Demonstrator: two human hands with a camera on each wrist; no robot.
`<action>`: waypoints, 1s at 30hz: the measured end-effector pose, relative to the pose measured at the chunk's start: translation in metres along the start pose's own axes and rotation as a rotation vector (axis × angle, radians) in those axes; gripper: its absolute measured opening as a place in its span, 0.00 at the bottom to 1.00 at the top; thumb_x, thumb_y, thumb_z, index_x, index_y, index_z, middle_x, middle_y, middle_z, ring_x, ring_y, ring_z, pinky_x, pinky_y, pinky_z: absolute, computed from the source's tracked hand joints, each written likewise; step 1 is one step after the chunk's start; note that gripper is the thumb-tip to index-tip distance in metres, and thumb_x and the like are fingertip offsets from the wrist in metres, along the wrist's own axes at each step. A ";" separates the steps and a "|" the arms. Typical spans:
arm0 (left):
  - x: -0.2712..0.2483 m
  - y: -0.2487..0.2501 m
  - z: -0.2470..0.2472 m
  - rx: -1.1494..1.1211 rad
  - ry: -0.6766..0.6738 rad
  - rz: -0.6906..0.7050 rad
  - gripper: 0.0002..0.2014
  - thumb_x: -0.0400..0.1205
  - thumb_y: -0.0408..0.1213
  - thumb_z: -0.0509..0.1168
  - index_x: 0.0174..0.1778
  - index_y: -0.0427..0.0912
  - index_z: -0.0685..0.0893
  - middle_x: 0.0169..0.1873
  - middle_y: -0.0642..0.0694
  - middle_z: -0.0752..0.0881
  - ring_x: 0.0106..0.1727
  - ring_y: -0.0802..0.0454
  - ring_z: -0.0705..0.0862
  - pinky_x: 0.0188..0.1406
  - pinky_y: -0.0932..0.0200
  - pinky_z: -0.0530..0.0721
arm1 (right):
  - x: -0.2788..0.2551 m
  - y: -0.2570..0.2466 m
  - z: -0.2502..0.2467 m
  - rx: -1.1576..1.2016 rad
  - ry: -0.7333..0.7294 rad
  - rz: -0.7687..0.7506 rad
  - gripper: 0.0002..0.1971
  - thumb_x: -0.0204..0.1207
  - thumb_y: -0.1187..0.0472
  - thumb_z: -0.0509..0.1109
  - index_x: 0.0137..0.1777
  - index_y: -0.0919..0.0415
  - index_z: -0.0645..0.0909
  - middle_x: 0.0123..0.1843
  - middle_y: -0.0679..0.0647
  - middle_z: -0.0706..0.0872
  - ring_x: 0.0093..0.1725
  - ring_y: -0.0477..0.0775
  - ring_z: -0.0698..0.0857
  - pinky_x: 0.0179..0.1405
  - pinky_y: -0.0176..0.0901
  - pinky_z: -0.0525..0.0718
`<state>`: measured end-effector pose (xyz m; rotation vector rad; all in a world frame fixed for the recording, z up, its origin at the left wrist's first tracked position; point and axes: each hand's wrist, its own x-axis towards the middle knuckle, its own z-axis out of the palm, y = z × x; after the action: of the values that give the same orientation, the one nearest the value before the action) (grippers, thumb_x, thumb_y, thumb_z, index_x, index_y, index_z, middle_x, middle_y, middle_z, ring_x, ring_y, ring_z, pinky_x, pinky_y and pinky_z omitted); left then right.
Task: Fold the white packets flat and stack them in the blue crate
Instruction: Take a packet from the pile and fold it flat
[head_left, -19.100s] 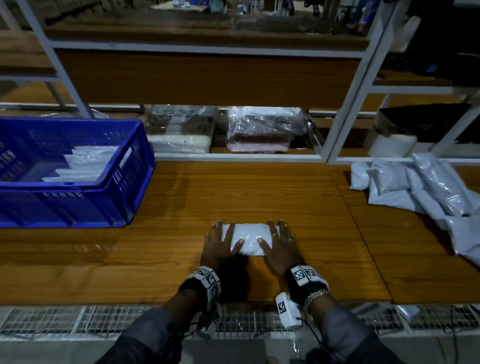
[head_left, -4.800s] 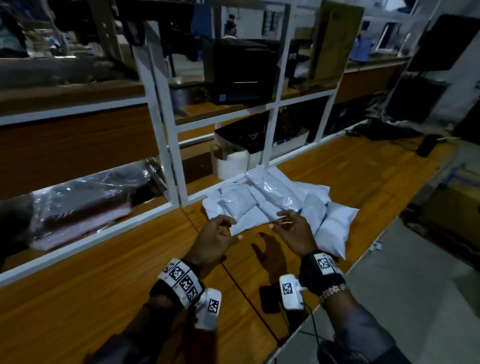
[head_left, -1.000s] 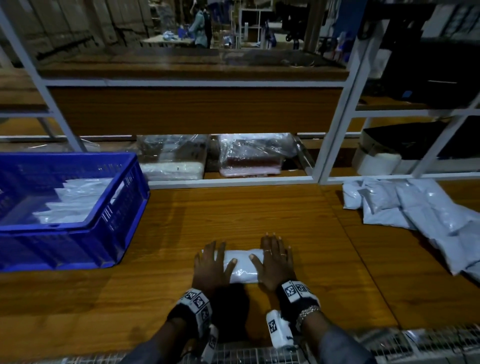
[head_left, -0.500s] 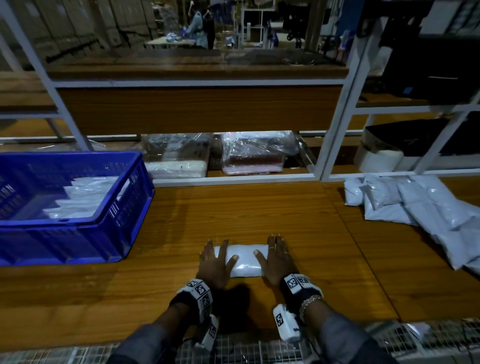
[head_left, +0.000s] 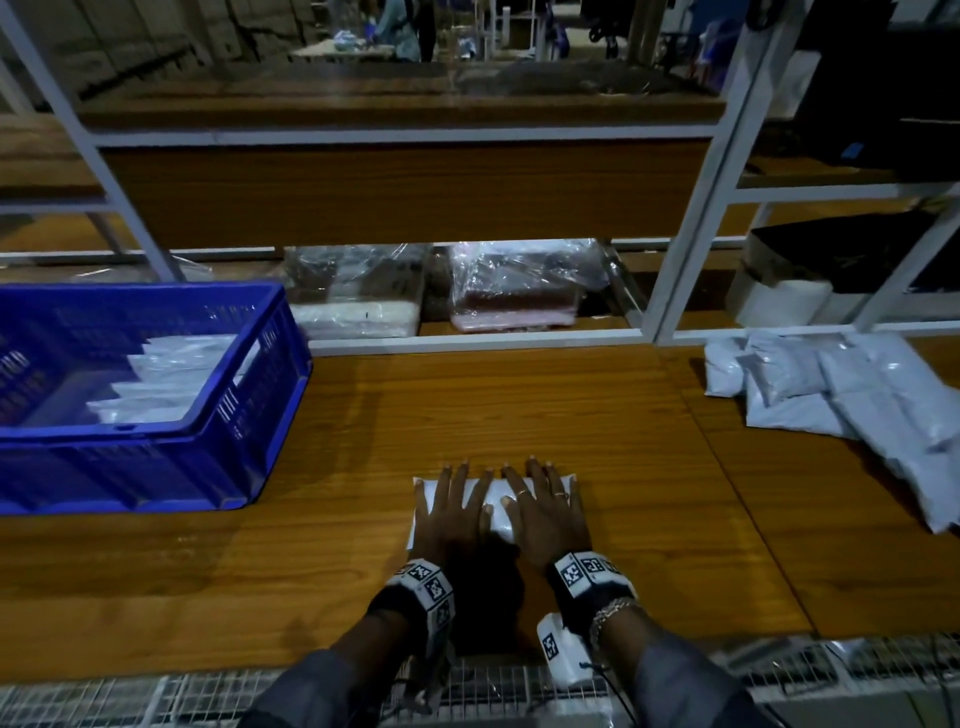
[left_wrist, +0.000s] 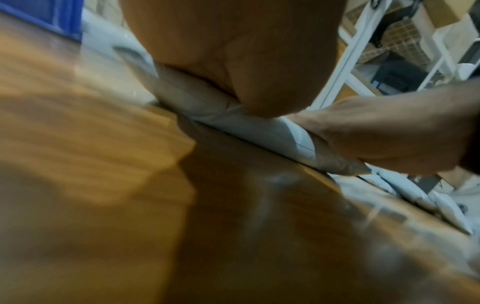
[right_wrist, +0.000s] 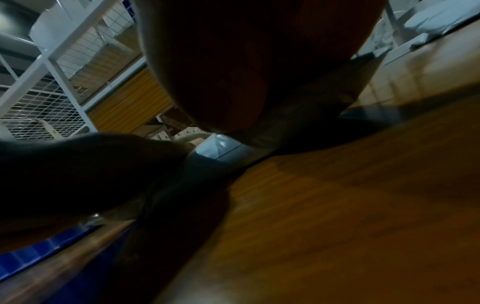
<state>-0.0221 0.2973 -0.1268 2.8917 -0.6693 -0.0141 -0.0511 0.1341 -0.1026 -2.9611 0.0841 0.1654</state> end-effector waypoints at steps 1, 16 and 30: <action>0.000 0.001 0.002 -0.002 -0.018 0.002 0.25 0.85 0.50 0.54 0.78 0.50 0.80 0.74 0.36 0.81 0.74 0.35 0.81 0.69 0.21 0.69 | 0.001 -0.001 0.002 0.002 0.002 0.010 0.42 0.73 0.35 0.22 0.89 0.38 0.47 0.91 0.52 0.46 0.90 0.57 0.44 0.85 0.66 0.36; -0.029 -0.057 -0.022 -0.116 -0.148 0.178 0.52 0.79 0.65 0.68 0.90 0.50 0.45 0.89 0.42 0.48 0.90 0.42 0.46 0.84 0.27 0.49 | -0.023 0.053 -0.034 0.183 -0.226 -0.325 0.50 0.78 0.44 0.74 0.89 0.37 0.39 0.89 0.43 0.38 0.87 0.47 0.37 0.87 0.53 0.39; -0.014 -0.091 -0.075 -0.834 -0.119 -0.176 0.31 0.61 0.67 0.83 0.55 0.55 0.90 0.46 0.54 0.93 0.48 0.54 0.91 0.48 0.42 0.91 | 0.005 0.064 -0.077 0.709 -0.117 -0.032 0.09 0.64 0.52 0.79 0.41 0.56 0.91 0.38 0.51 0.92 0.41 0.53 0.90 0.45 0.57 0.88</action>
<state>0.0082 0.3969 -0.0691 2.1335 -0.3067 -0.3907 -0.0422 0.0570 -0.0392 -2.2401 0.0629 0.2443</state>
